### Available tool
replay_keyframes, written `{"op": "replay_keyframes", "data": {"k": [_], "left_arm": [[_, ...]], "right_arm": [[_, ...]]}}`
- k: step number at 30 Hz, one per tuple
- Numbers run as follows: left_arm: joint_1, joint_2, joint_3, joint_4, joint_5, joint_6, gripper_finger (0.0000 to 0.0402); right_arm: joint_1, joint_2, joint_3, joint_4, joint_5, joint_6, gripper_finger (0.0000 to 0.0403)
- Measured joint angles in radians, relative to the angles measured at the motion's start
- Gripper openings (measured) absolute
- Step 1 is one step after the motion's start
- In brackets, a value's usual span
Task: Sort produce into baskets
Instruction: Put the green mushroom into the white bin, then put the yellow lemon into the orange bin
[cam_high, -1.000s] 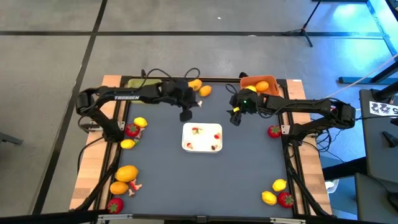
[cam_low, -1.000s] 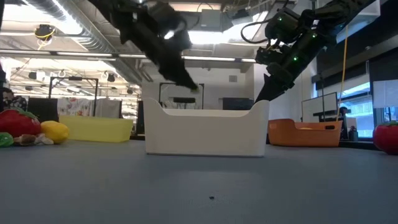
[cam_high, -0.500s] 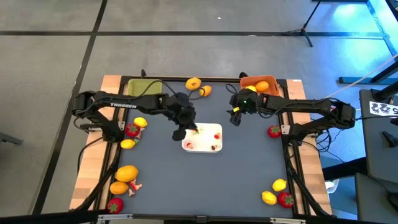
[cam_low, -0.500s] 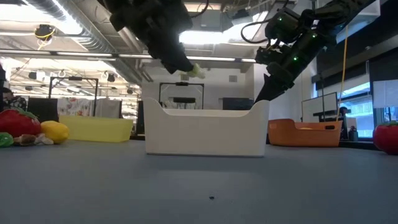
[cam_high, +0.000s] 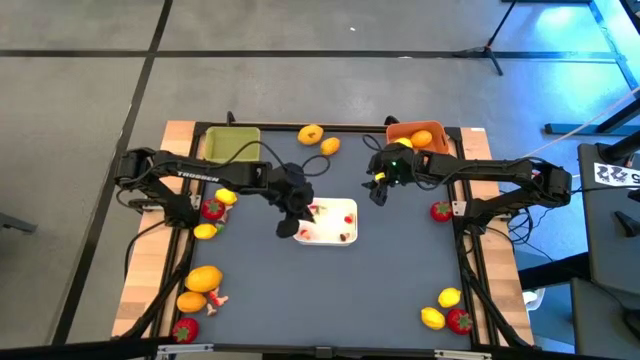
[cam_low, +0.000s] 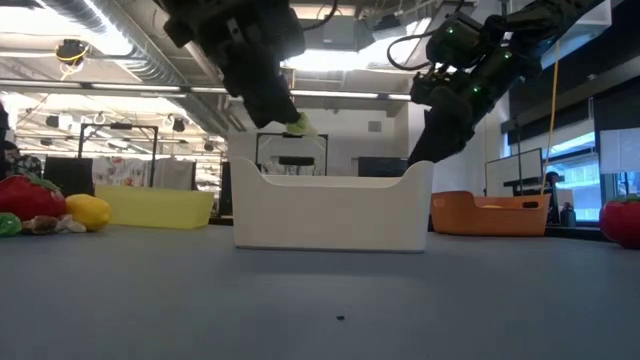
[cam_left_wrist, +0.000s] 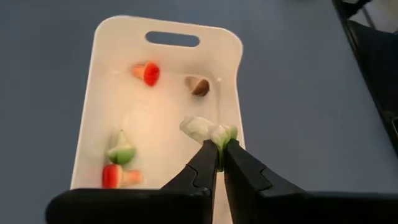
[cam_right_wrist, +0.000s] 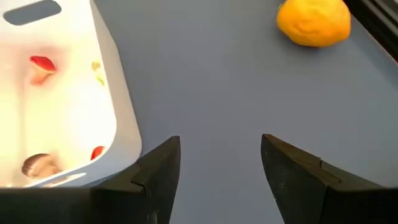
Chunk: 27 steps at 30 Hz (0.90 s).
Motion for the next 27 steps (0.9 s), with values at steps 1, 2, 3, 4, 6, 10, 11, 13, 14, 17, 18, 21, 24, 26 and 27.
{"op": "replay_keyframes", "data": {"k": [1,2,3,4,6,10,11,13,14,17,18,21,24,26,27], "left_arm": [[0.0,0.0,0.0,-0.001,-0.001,-0.015,0.0018],[0.0,0.0,0.0,-0.001,-0.006,-0.03,0.0018],[0.0,0.0,0.0,-0.001,-0.014,-0.038,0.0018],[0.0,0.0,0.0,-0.002,-0.022,-0.041,0.0018],[0.0,0.0,0.0,-0.002,-0.026,-0.043,0.0021],[0.0,0.0,0.0,0.006,-0.028,-0.041,0.0062],[0.0,0.0,0.0,0.015,-0.028,-0.042,0.0077],[0.0,0.0,0.0,0.025,-0.028,-0.043,0.0108],[0.0,0.0,0.0,0.026,-0.028,-0.032,0.0122],[0.008,0.0,0.0,0.026,-0.028,-0.011,0.0155],[0.012,0.0,0.0,0.027,-0.028,-0.011,0.0162],[0.029,0.0,0.0,0.028,-0.028,-0.014,0.0175],[0.042,-0.008,0.0,0.013,-0.027,-0.026,0.018],[0.05,-0.016,0.0,-0.014,-0.026,-0.025,0.0182],[0.056,-0.019,0.0,-0.022,-0.025,-0.018,0.0182]], "right_arm": [[0.0,0.0,0.0,0.0,-0.003,0.004,0.0223],[0.0,0.0,0.0,-0.001,-0.008,0.013,0.0223],[0.0,0.0,0.0,-0.002,-0.009,0.02,0.0223],[0.0,0.0,0.0,-0.002,-0.012,0.025,0.0223],[0.0,0.0,0.0,-0.002,-0.018,0.028,0.0223],[0.0,0.0,0.0,-0.002,-0.025,0.028,0.0223],[0.0,0.0,0.0,-0.002,-0.024,0.028,0.0223],[0.0,0.0,0.0,-0.002,-0.024,0.028,0.0223],[0.0,0.0,0.0,-0.002,-0.024,0.028,0.0223],[0.0,0.0,0.0,-0.002,-0.024,0.026,0.0223],[0.0,0.0,0.0,-0.002,-0.024,0.024,0.0223],[0.0,0.0,0.0,-0.001,-0.024,0.021,0.0223],[0.0,0.0,0.0,-0.001,-0.024,0.021,0.0223],[0.0,0.0,0.0,0.0,-0.024,0.019,0.0223],[0.0,0.0,0.0,0.0,-0.024,0.017,0.0223]]}}
